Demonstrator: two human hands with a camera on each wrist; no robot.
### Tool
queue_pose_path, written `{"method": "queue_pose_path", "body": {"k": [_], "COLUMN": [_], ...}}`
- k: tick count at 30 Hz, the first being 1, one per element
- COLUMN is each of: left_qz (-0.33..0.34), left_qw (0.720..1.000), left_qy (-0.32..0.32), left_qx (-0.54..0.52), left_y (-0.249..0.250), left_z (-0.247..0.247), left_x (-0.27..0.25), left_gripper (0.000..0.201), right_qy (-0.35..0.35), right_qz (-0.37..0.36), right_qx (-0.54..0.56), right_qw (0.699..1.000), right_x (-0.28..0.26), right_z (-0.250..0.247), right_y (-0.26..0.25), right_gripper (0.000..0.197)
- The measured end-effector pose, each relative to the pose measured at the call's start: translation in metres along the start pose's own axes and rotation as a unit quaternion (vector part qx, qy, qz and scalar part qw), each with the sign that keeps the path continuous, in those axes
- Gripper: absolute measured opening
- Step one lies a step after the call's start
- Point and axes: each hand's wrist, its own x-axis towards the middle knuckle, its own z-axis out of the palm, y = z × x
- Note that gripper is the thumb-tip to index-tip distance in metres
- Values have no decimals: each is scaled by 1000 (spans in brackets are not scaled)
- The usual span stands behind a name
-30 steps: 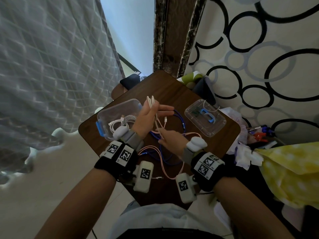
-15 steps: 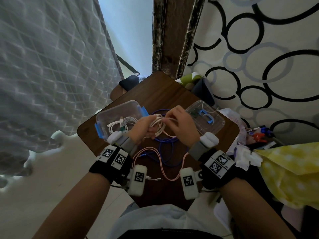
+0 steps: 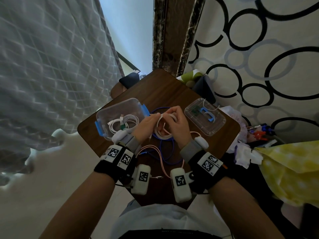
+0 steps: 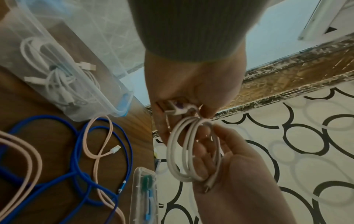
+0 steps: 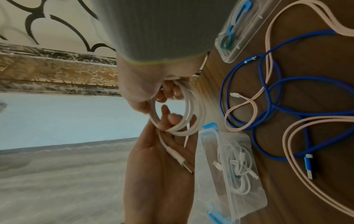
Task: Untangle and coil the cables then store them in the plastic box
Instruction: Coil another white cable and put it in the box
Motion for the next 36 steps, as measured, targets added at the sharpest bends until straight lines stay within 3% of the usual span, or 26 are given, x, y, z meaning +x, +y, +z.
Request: {"method": "queue_pose_path", "body": {"k": [4, 12, 16, 21, 27, 32, 36], "left_qz": [3, -52, -50, 18, 72, 93, 88], "left_qw": [1000, 994, 976, 990, 991, 989, 989], "left_qy": [21, 47, -9, 50, 79, 96, 106], "left_qx": [-19, -87, -211, -131, -81, -64, -58], "left_y": [3, 9, 5, -8, -3, 8, 17], "left_z": [-16, -49, -64, -86, -143, -187, -214], "left_x": [-11, -33, -46, -47, -46, -52, -50], "left_gripper": [31, 38, 37, 41, 40, 40, 41], "right_qy": [0, -28, -36, -60, 62, 170, 184], "right_qz": [-5, -103, -107, -88, -118, -114, -55], "right_qx": [-30, -181, -132, -37, -183, -333, -440], "right_qw": [1000, 978, 985, 994, 974, 920, 877], "right_x": [3, -2, -9, -10, 14, 41, 62], "right_z": [15, 52, 77, 107, 104, 84, 83], "right_y": [-7, -18, -22, -22, -51, -58, -65], "right_gripper": [10, 16, 17, 18, 18, 30, 39]}}
